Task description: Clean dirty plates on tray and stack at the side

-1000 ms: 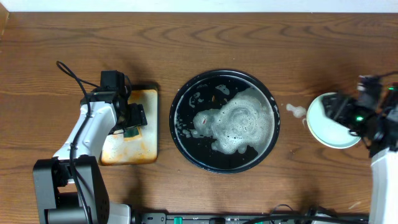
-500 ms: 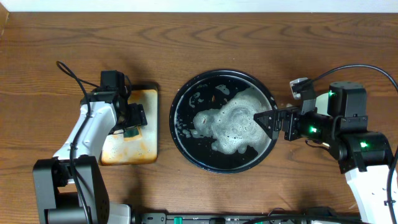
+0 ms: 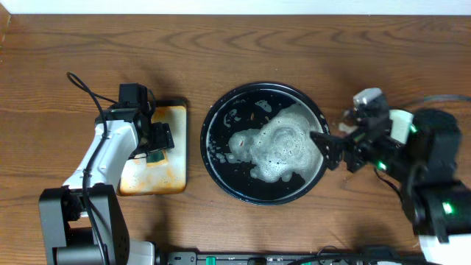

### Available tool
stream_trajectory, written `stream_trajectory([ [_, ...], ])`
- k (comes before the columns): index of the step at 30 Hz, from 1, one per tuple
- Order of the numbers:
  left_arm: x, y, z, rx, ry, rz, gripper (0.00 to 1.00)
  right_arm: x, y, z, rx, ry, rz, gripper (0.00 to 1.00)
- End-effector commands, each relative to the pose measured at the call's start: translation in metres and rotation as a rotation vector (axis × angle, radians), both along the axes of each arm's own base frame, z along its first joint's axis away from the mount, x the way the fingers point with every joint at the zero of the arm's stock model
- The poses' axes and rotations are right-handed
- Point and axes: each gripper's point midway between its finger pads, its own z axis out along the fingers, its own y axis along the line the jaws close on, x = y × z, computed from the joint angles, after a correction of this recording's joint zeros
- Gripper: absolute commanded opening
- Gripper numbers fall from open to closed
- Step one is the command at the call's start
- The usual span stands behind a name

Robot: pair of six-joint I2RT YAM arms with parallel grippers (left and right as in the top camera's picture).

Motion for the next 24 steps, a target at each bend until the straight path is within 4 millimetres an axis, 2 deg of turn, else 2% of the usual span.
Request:
stream_trajectory([
  [1, -0.004, 0.001, -0.002, 0.006, 0.011, -0.004, 0.85, -0.012, -0.023, 0.035, -0.165, -0.267, -0.068, 0.99],
  [3, -0.004, 0.001, -0.002, 0.006, 0.011, -0.004, 0.85, -0.019, -0.030, 0.040, -0.173, -0.316, -0.099, 0.99],
  [5, -0.004, 0.001, -0.002, 0.006, 0.011, -0.004, 0.84, -0.026, -0.039, 0.033, -0.184, -0.343, -0.145, 0.99],
  [6, -0.004, 0.001, -0.002, 0.006, 0.011, -0.004, 0.85, -0.028, -0.044, 0.027, -0.189, -0.350, -0.166, 0.99],
  [7, -0.004, 0.001, -0.002, 0.006, 0.011, -0.004, 0.85, -0.029, -0.049, 0.012, -0.191, -0.364, -0.189, 0.99],
  [13, -0.004, 0.001, -0.002, 0.006, 0.011, -0.004, 0.85, -0.023, -0.056, -0.044, -0.192, -0.461, -0.234, 0.99],
  [19, -0.004, 0.001, -0.002, 0.006, 0.011, -0.004, 0.85, -0.032, -0.056, -0.074, -0.161, -0.599, -0.252, 0.99],
  [24, -0.004, 0.001, -0.002, 0.006, 0.011, -0.004, 0.84, -0.031, -0.059, -0.095, -0.165, -0.615, -0.272, 0.99],
])
